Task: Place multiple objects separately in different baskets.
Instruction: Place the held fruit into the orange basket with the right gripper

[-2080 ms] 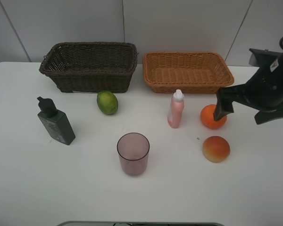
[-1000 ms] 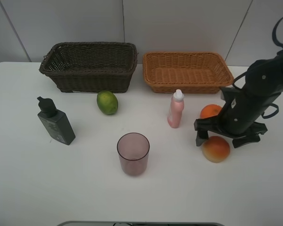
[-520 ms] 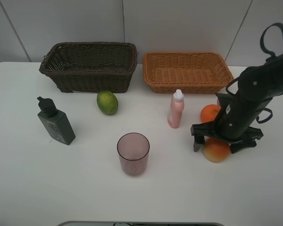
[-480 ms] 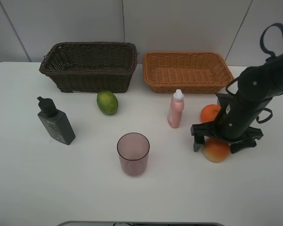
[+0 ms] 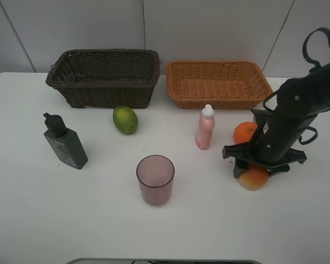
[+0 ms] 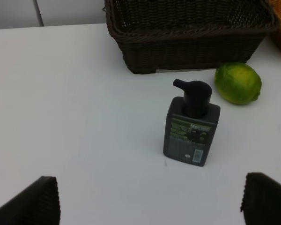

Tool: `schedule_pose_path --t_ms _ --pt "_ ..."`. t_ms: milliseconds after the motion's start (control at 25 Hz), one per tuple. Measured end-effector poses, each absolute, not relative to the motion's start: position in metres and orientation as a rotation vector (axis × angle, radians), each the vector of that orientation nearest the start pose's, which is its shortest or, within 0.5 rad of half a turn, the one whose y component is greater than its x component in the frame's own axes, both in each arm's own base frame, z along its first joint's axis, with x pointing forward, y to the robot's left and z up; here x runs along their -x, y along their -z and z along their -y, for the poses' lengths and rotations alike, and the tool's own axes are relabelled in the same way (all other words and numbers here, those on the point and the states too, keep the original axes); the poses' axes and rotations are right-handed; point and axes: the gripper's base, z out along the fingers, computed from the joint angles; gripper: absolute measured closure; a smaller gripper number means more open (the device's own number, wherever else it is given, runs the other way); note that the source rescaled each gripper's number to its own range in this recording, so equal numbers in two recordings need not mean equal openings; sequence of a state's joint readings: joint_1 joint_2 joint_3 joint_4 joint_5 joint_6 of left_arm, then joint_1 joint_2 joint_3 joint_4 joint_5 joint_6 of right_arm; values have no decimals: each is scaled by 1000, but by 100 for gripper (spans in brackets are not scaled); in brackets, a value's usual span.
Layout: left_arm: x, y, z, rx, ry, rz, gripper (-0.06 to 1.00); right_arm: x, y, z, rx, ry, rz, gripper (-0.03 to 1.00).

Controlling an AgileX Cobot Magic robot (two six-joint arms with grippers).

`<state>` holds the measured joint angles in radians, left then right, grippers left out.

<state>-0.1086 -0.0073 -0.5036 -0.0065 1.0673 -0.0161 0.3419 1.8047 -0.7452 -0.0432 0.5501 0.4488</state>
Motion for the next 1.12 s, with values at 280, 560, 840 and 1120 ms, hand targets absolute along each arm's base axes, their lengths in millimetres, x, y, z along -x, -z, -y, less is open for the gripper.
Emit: schedule_pose_path --t_ms 280,560,840,1120 --pt "7 -278 0 -95 86 -2039 -5 -252 -103 -88 -111 3 -3086 40" --pt "7 -278 0 -95 86 -2039 -5 -252 -103 -88 -112 1 -3082 40" --pt "7 -278 0 -95 86 -2039 -5 -256 -130 -88 -57 26 -3082 40" --pt "7 -278 0 -95 86 -2039 -5 -287 -207 -92 102 67 -2947 40"
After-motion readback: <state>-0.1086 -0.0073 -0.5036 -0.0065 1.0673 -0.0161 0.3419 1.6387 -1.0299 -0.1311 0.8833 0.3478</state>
